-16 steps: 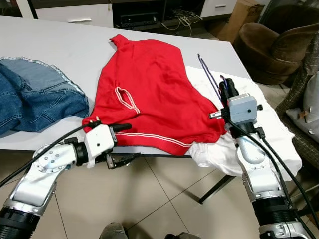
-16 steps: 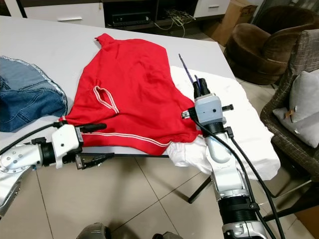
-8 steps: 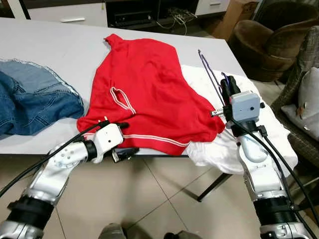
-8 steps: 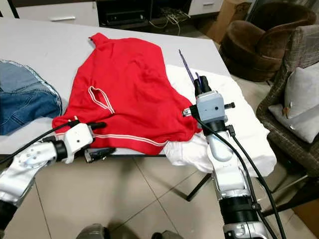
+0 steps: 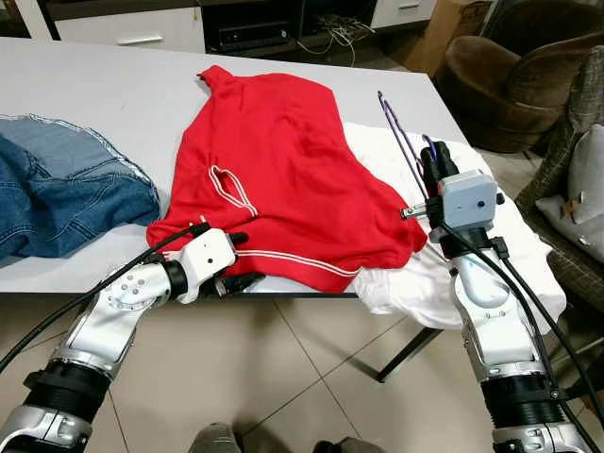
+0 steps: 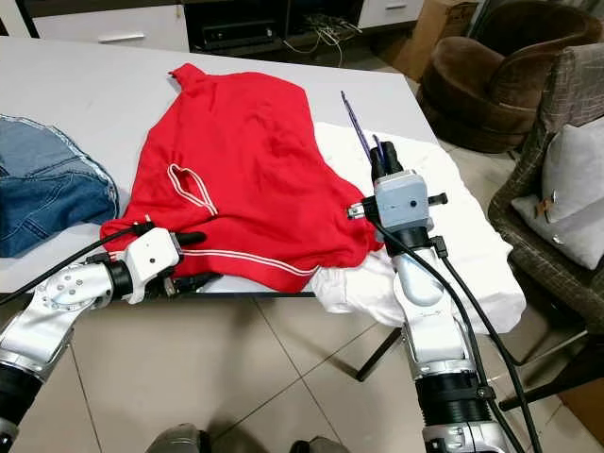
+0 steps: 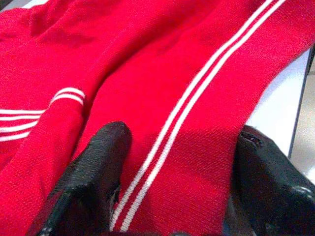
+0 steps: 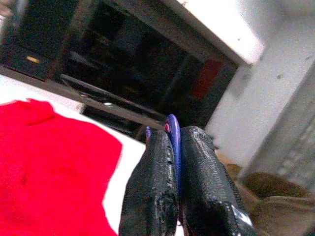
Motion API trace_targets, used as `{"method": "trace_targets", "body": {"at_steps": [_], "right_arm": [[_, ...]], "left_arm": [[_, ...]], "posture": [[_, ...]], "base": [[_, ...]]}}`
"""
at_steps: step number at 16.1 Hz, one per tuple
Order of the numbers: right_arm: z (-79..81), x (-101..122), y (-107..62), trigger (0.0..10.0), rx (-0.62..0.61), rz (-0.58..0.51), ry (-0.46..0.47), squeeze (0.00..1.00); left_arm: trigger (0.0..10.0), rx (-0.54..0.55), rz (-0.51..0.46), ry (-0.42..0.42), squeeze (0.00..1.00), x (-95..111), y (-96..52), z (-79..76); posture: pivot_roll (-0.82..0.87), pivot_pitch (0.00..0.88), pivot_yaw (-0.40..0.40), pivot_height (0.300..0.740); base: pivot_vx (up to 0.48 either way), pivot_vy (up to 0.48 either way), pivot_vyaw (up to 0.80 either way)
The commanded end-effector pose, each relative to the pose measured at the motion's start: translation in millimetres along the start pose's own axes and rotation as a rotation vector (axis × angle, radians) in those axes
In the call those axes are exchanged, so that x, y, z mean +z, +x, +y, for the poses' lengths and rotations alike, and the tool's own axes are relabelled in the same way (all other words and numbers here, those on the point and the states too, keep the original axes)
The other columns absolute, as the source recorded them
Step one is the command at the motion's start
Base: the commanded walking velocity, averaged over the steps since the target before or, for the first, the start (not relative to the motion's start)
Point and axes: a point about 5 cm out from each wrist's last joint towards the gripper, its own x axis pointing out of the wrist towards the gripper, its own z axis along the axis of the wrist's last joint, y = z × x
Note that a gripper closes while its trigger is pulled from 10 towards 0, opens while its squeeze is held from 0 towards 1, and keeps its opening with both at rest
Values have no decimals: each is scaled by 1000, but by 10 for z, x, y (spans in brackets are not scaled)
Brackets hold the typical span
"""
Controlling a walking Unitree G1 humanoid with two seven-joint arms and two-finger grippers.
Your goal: Hang hanger
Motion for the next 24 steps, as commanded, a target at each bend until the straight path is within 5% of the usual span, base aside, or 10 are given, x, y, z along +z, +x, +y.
{"method": "trace_targets", "body": {"at_steps": [1, 5, 10, 12, 19, 24], "right_arm": [[25, -39, -53, 10000, 58, 29, 60, 0], [51, 49, -125, 10000, 291, 25, 111, 0], [-496, 410, -97, 10000, 407, -31, 167, 0], [-597, 550, -183, 10000, 506, -47, 203, 0], [-543, 718, -558, 10000, 864, 63, 218, 0], [-552, 726, -722, 10000, 975, 161, 202, 0]], "left_arm": [[0, 4, -20, 20, 0, 56, 16, 55], [0, 16, -38, 48, 0, 100, 29, 107], [0, 73, -60, 96, 0, 177, 97, 264], [0, 99, -71, 110, 0, 214, 117, 339], [0, 140, -104, 190, 0, 455, 188, 669], [0, 141, -100, 232, 0, 526, 197, 805]], "posture": [[132, 44, -74, 740], [130, 41, -70, 740], [115, 40, -58, 740], [109, 38, -53, 740], [82, 29, -39, 740], [73, 27, -31, 740]], "base": [[0, 0, 0], [0, 0, 0], [0, 0, 0], [0, 0, 0], [0, 0, 0], [0, 0, 0]]}}
